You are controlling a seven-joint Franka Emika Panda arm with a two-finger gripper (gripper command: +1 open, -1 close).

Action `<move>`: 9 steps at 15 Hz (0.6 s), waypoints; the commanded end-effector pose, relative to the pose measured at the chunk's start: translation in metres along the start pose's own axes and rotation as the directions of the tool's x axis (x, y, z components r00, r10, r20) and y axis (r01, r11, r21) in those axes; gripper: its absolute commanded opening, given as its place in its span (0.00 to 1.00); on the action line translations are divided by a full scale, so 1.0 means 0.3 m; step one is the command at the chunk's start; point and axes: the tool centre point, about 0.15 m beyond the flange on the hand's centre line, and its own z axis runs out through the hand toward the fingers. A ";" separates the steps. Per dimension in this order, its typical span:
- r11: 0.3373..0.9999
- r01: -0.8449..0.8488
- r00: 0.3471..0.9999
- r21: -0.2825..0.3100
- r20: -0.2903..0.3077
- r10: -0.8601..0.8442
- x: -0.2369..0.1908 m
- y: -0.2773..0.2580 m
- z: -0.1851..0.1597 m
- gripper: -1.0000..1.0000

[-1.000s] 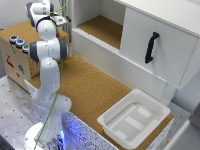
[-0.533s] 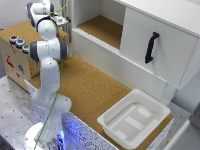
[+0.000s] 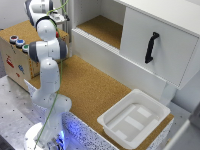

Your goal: Grasp the purple block, then rotate it right

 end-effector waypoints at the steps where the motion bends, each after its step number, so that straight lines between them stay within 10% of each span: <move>1: 0.983 -0.181 0.983 -0.014 0.024 0.181 -0.010 0.072 -0.061 0.00; 9: 0.833 -0.552 0.834 0.046 0.035 0.551 0.117 0.049 -0.001 0.00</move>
